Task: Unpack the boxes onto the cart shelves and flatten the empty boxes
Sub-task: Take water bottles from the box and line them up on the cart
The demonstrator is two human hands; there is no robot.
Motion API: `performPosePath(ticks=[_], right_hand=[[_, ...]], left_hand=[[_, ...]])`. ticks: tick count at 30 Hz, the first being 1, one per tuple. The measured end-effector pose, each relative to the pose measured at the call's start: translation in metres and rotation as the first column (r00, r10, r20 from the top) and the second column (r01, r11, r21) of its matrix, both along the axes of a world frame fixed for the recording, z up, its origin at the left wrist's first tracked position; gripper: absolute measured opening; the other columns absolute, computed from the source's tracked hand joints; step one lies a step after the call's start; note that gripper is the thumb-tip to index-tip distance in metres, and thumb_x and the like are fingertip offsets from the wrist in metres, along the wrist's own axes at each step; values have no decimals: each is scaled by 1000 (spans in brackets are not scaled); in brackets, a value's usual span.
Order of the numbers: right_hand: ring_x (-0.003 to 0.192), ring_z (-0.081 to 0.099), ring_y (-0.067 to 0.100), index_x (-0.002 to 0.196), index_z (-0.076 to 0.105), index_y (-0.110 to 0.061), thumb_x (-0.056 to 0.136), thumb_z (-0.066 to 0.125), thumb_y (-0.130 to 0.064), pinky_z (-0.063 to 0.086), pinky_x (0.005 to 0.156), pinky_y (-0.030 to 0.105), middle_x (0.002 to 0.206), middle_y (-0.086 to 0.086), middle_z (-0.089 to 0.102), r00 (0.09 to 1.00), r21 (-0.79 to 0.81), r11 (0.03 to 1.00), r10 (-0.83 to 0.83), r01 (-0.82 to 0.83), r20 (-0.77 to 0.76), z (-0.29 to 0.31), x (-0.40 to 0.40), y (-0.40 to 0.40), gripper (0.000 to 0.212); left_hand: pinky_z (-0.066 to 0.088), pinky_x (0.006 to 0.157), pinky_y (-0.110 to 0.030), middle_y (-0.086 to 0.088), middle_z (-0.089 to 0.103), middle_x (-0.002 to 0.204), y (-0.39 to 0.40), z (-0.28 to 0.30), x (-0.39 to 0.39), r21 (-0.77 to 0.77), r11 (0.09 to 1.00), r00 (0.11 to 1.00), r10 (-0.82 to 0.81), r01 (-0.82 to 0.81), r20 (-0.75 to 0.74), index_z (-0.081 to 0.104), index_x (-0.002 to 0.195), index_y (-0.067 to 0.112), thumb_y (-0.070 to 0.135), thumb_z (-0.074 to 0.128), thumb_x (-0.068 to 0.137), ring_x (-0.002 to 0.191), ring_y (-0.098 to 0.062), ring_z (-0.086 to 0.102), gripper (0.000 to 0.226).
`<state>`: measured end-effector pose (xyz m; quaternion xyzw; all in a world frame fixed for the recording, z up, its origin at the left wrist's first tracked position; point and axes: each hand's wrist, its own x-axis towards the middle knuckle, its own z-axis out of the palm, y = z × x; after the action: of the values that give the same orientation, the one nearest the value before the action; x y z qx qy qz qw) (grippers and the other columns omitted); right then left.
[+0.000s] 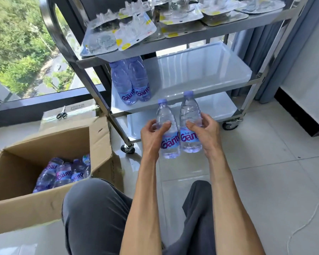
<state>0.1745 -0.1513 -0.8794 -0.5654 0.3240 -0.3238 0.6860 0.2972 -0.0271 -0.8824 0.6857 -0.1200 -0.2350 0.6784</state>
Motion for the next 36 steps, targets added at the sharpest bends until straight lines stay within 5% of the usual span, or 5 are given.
performPosePath(ticks=[9, 18, 24, 28, 36], right_hand=[[86, 68, 19, 113, 63, -14, 72, 76, -16, 56, 75, 35, 98, 0, 71, 972, -361, 903, -231, 233, 51, 24, 102, -35, 43], [95, 64, 22, 120, 57, -5, 84, 71, -10, 54, 82, 36, 109, 6, 67, 965, -424, 867, -252, 261, 78, 18, 155, -90, 40], [109, 58, 8, 131, 54, -7, 83, 73, -9, 46, 90, 14, 121, 0, 60, 956, -354, 889, -263, 291, 126, 10, 162, -94, 51], [108, 58, 8, 130, 56, -11, 81, 72, -14, 43, 84, 8, 119, 2, 60, 974, -369, 902, -218, 224, 59, 9, 172, -109, 52], [132, 49, 22, 148, 39, -8, 89, 67, -9, 42, 109, 37, 146, 8, 49, 985, -345, 925, -172, 162, -1, 7, 189, -120, 65]], left_hand=[[54, 83, -32, 1, 71, 98, -93, 40, 65, 15, 961, 882, 247, -276, 401, 68, 108, 19, 26, 80, 75, 88, -13, 67, 36], [50, 94, -43, -12, 69, 114, -150, 38, 109, -105, 935, 841, 351, -339, 412, 62, 122, 3, 8, 75, 79, 105, -27, 65, 45], [49, 85, -45, -21, 66, 103, -188, 34, 132, -35, 942, 773, 296, -335, 562, 61, 110, -7, 8, 76, 77, 96, -34, 62, 39], [38, 103, -28, -22, 58, 132, -200, 31, 150, 1, 914, 791, 350, -405, 502, 50, 135, -7, 17, 75, 83, 122, -32, 55, 63], [35, 113, -34, -19, 47, 145, -188, 21, 141, 29, 937, 749, 259, -347, 610, 40, 144, -4, -1, 58, 88, 136, -31, 44, 59]])
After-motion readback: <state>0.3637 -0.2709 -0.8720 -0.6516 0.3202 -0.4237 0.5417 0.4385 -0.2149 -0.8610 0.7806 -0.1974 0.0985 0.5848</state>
